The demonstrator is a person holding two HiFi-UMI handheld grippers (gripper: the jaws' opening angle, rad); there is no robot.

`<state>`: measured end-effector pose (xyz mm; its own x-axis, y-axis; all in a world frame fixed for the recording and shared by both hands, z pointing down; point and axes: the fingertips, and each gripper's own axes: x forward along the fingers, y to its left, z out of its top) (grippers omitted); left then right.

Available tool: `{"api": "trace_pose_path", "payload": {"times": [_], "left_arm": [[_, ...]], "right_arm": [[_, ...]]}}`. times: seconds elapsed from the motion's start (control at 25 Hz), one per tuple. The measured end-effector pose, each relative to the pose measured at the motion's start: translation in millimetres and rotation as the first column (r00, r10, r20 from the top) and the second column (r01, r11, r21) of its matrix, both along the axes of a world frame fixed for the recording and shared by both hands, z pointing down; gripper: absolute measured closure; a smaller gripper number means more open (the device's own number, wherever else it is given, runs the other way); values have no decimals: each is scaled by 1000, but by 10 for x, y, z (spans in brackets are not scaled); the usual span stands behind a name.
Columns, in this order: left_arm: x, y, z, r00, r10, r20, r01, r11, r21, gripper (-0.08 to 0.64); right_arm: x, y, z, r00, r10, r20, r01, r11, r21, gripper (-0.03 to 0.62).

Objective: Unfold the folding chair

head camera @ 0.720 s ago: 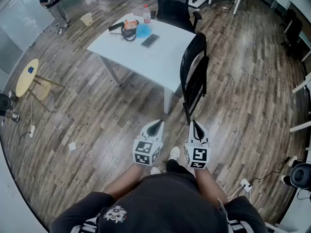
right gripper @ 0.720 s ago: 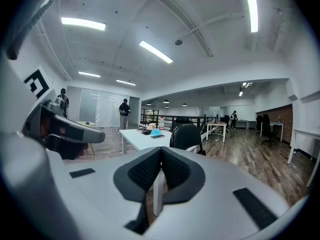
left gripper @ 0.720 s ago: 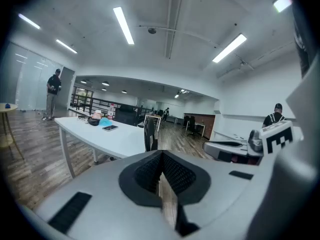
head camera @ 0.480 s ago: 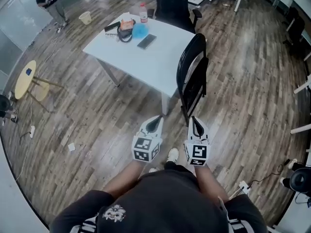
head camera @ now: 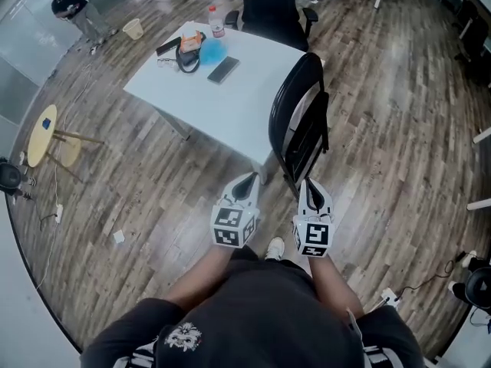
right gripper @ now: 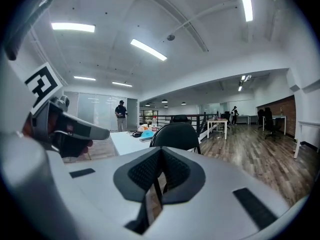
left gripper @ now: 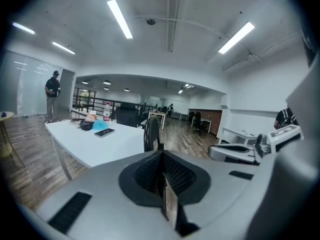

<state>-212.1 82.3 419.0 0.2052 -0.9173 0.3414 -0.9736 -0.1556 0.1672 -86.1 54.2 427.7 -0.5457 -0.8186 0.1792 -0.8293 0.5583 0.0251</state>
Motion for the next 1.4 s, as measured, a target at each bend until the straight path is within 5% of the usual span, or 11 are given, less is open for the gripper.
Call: {"api": "trace_pose_path", "payload": {"times": [0.2,0.56,0.76,0.92,1.04,1.16,1.24,1.4], "left_arm": [[-55,-369,53,1000,-4,10,4,999,-54,554],[-258,-1340,-92,997,78,3,-78,996,-32,554],[-453,-1988,-23,995,87,54,-80,990,-116,552],[-401,-2374,-25,989,148,12,-145,978,-150,525],[-296,-2598,-4,973,231,-22,-231,957,-176,409],[-226,-2825,58,956,290,-43,-292,932,-214,385],[-204,-2977,93,943,326,-63,-331,910,-250,383],[-123,-3245,146,906,404,-128,-423,849,-317,371]], "right_arm": [[-37,-279,87,1000,13,6,-12,1000,-22,577],[-128,-1197,242,996,85,-32,-87,994,-59,577],[-263,-1779,400,987,148,-68,-155,982,-110,577],[-324,-2144,581,978,189,-94,-202,964,-171,577],[-382,-2347,770,968,212,-134,-238,946,-220,577],[-422,-2546,1050,956,231,-179,-277,913,-300,564],[-454,-2685,1225,950,243,-197,-300,884,-358,432],[-539,-2931,1602,938,257,-234,-341,814,-470,360]]}}
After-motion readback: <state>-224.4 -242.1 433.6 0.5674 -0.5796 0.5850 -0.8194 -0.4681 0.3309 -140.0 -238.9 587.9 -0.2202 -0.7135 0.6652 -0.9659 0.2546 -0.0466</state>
